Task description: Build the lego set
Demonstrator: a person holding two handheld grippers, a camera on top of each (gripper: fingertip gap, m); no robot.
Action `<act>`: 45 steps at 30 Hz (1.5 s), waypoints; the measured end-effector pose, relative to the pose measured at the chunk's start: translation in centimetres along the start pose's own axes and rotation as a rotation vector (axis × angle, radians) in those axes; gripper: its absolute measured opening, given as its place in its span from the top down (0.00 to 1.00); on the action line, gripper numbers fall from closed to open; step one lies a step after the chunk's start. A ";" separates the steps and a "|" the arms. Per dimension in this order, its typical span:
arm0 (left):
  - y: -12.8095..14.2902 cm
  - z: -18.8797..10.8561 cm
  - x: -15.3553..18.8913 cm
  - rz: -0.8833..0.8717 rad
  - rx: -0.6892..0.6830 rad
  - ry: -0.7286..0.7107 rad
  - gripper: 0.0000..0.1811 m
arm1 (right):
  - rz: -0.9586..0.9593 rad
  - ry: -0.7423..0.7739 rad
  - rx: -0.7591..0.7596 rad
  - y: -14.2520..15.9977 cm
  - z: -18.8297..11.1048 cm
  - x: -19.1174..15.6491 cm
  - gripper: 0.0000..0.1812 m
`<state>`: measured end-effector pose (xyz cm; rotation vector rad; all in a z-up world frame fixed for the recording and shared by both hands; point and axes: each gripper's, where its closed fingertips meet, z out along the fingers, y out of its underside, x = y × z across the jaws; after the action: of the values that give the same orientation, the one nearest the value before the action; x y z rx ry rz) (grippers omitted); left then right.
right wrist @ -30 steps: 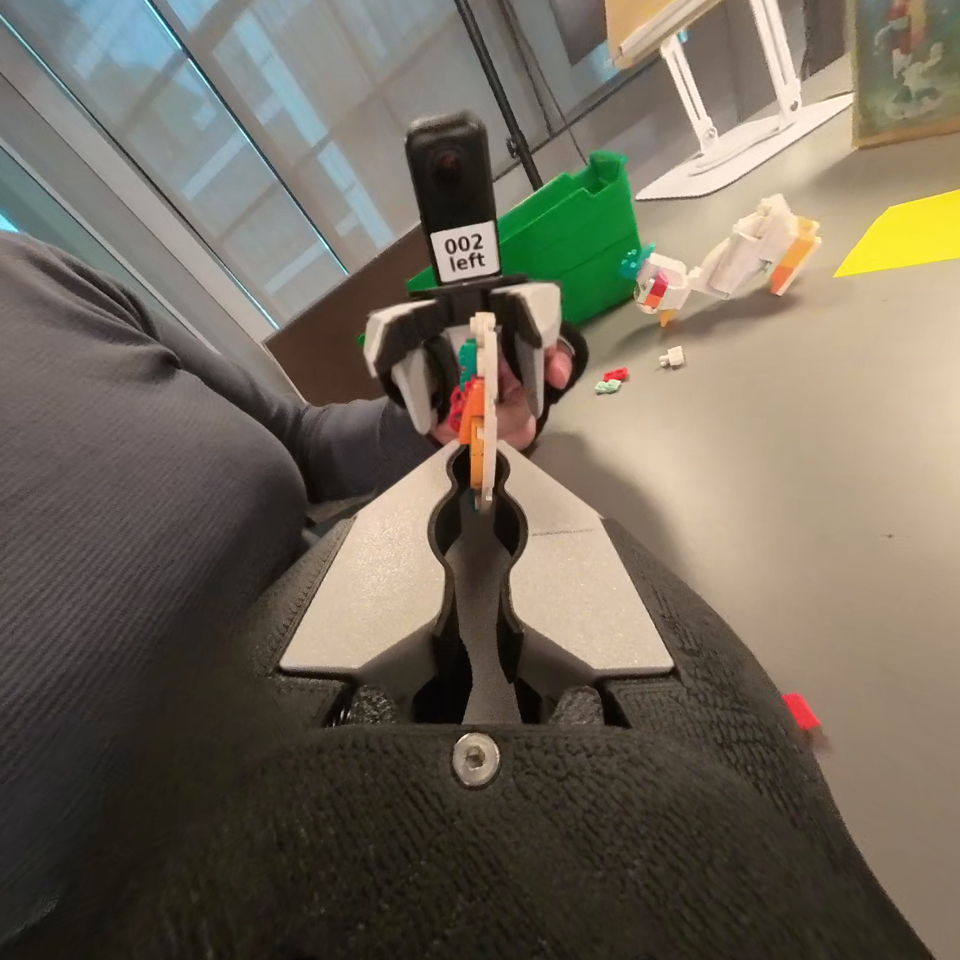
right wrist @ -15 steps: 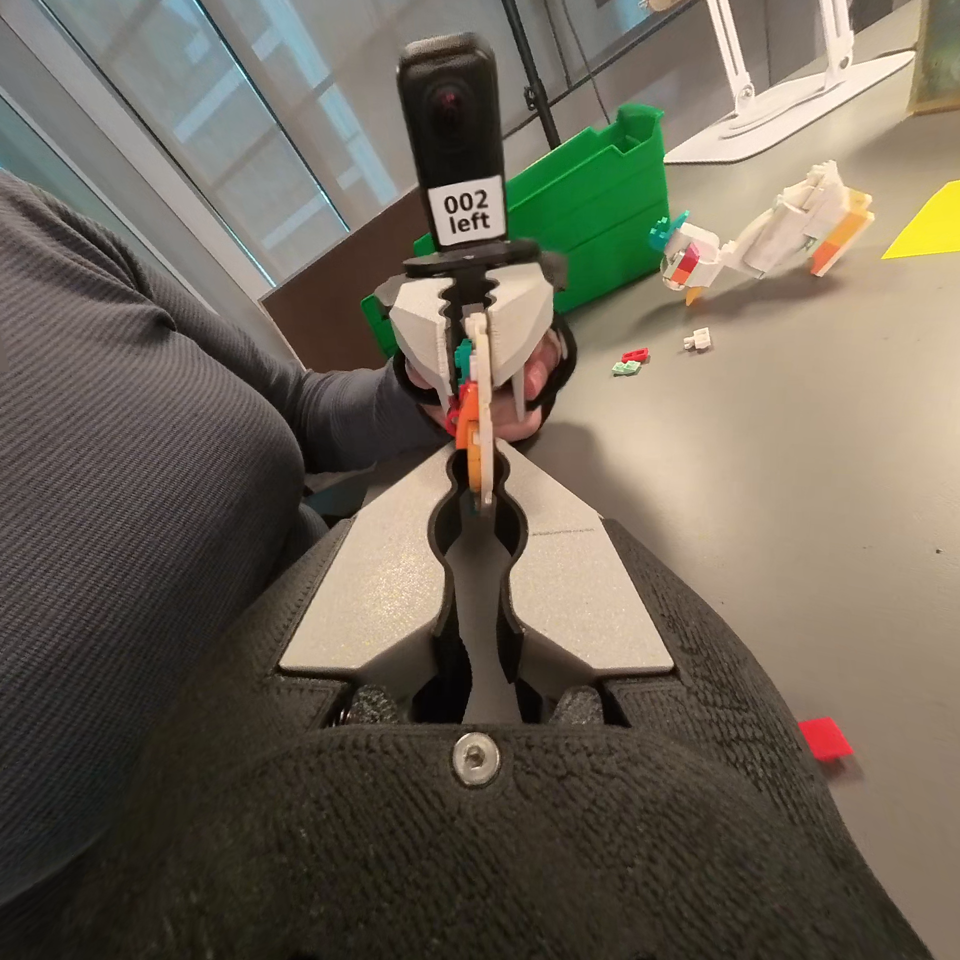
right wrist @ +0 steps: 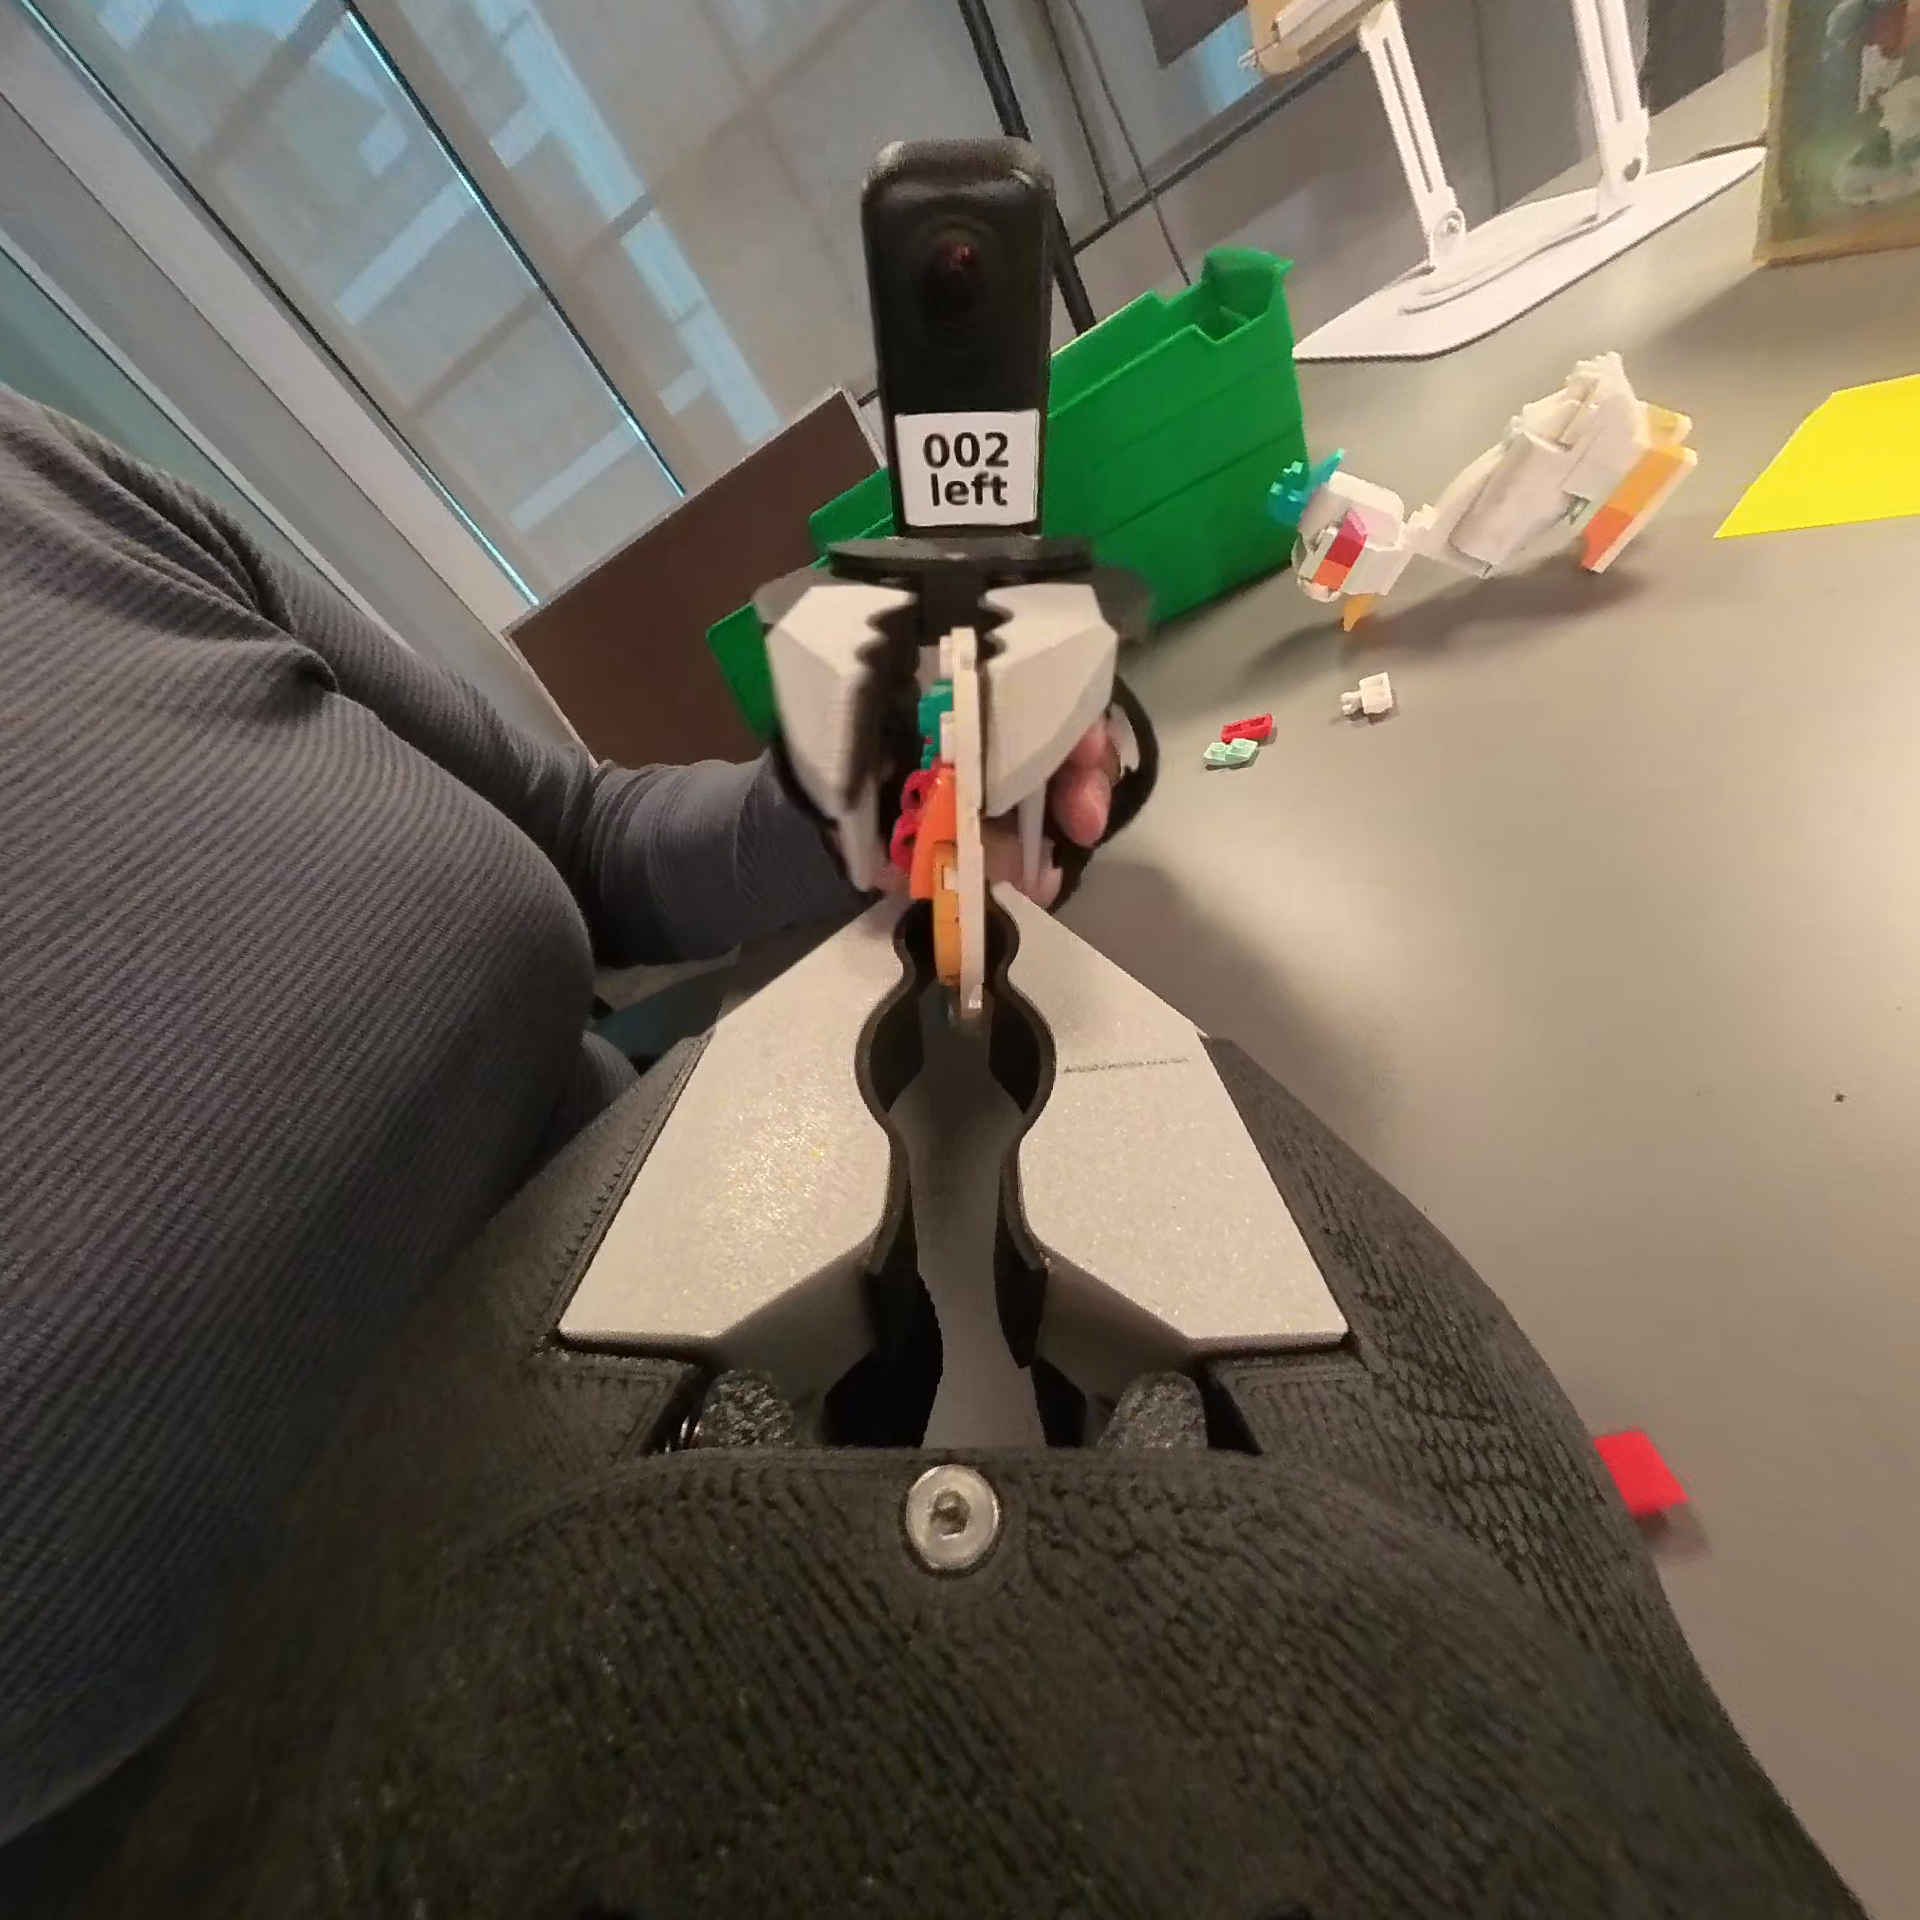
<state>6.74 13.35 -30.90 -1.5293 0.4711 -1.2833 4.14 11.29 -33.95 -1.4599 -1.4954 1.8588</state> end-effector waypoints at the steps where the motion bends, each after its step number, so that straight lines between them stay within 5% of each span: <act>1: 0.0 0.0 -0.4 0.014 -0.002 -0.034 0.96 | -0.003 0.000 -0.002 0.0 0.1 0.0 0.97; 6: -1.3 -0.8 -1.1 0.037 0.070 -0.085 0.97 | 0.052 -0.026 0.041 -0.5 -0.3 0.0 0.88; 22: -1.4 -1.0 -1.0 -0.006 0.090 -0.052 0.97 | 0.070 0.001 0.040 -0.6 -0.4 0.3 0.97; 34: -3.7 -4.1 -4.9 -0.444 0.343 -0.053 0.97 | 0.137 0.063 0.211 -2.8 -2.4 2.5 0.89; 45: -3.2 -3.5 -4.4 -0.429 0.290 -0.030 0.97 | 0.015 0.096 0.217 -3.2 -2.6 1.9 0.89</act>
<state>1.13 16.55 -30.64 -1.4413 -0.0731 -1.5741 4.54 15.33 -31.93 -1.4387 -1.2004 1.8655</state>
